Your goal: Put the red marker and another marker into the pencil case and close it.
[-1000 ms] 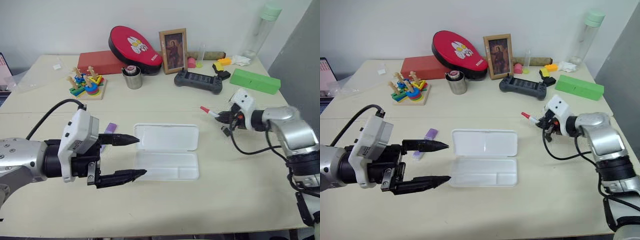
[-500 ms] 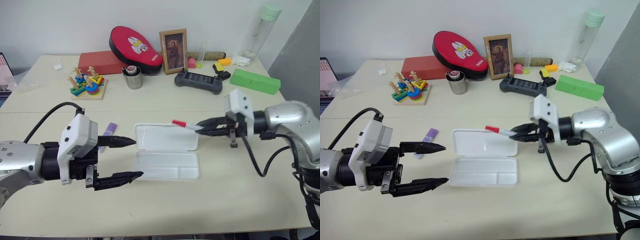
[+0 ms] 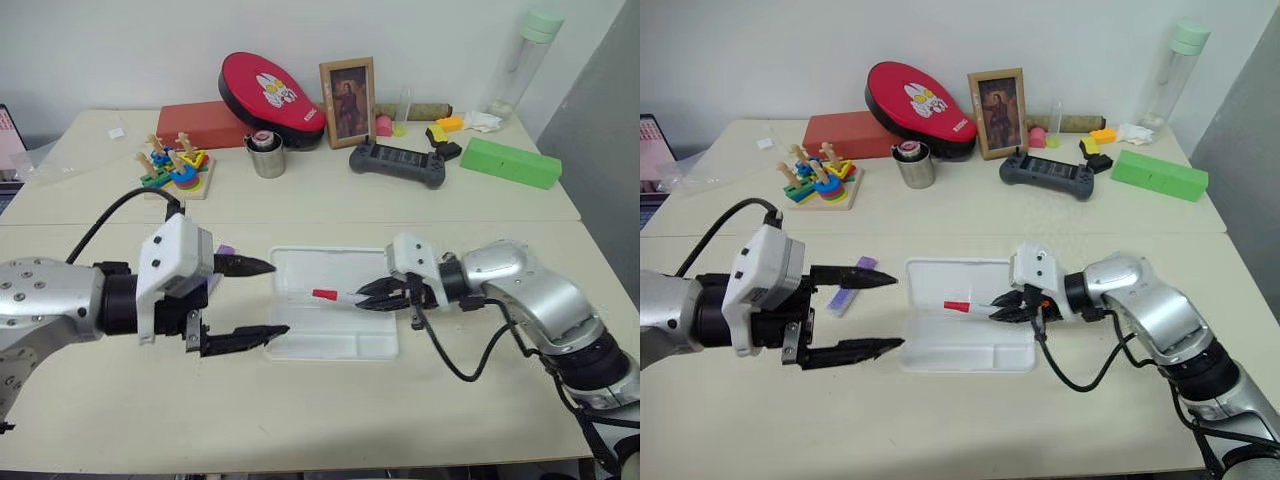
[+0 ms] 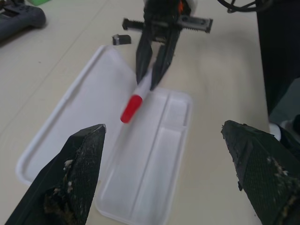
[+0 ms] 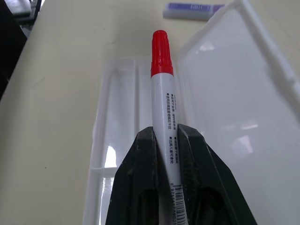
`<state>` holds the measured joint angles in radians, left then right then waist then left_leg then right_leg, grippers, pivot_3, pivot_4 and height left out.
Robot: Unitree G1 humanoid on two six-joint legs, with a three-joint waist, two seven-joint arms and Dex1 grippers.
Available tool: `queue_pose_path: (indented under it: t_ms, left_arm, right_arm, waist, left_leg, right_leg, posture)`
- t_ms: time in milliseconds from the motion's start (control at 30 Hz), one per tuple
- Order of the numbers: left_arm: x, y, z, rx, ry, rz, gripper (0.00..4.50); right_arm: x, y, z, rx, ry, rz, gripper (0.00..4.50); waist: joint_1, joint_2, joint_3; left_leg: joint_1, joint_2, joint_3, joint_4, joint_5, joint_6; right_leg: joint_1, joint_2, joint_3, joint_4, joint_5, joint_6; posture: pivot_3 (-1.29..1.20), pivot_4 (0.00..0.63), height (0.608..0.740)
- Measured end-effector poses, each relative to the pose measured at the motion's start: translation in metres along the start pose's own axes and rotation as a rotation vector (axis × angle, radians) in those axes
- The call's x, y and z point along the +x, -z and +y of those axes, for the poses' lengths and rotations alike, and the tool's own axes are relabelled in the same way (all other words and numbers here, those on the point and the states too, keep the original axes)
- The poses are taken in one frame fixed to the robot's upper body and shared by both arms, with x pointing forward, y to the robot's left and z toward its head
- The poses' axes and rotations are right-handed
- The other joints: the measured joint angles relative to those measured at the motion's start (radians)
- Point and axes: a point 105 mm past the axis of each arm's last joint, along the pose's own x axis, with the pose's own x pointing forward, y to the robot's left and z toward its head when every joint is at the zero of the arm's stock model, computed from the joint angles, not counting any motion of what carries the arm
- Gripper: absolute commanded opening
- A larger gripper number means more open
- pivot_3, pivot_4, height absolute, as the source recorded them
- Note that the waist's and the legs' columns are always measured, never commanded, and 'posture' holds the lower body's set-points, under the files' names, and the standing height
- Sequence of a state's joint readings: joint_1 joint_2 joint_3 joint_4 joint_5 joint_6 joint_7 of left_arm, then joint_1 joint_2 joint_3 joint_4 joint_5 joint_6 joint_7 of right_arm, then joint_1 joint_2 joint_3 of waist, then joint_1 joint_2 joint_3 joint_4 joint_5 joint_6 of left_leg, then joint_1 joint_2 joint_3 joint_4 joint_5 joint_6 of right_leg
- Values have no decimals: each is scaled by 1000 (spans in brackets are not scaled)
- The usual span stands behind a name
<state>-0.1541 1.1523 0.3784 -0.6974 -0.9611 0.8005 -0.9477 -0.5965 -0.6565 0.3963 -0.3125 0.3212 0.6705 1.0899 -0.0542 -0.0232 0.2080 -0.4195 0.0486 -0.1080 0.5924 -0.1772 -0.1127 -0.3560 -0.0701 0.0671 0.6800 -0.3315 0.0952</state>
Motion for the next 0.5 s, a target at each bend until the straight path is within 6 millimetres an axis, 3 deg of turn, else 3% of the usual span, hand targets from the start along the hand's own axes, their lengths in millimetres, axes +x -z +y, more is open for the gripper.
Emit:
queue_pose_path:
  t_ms: [333, 400, 500]
  left_arm:
    - [3, -1, 2, 6, -7, -2, 4233]
    - [3, -1, 2, 5, -9, -1, 4233]
    - [3, -1, 2, 4, -10, -2, 4233]
  right_arm:
    - [14, 17, -4, -4, -4, 47, 276]
    - [14, 17, -4, -17, 0, 52, 994]
    - [15, 18, -5, -24, -1, 52, 1715]
  waist:
    - [0, 0, 0]
    - [0, 0, 0]
    - [0, 0, 0]
  left_leg:
    - [0, 0, 0, 0, 0, 0]
    - [0, 0, 0, 0, 0, 0]
    - [0, 0, 0, 0, 0, 0]
  right_leg:
    - [-1, 0, 0, 0, 0, 0]
    - [0, 0, 0, 0, 0, 0]
    - [0, 0, 0, 0, 0, 0]
  posture:
    - [0, 150, 740]
    - [0, 150, 740]
    - [0, 150, 740]
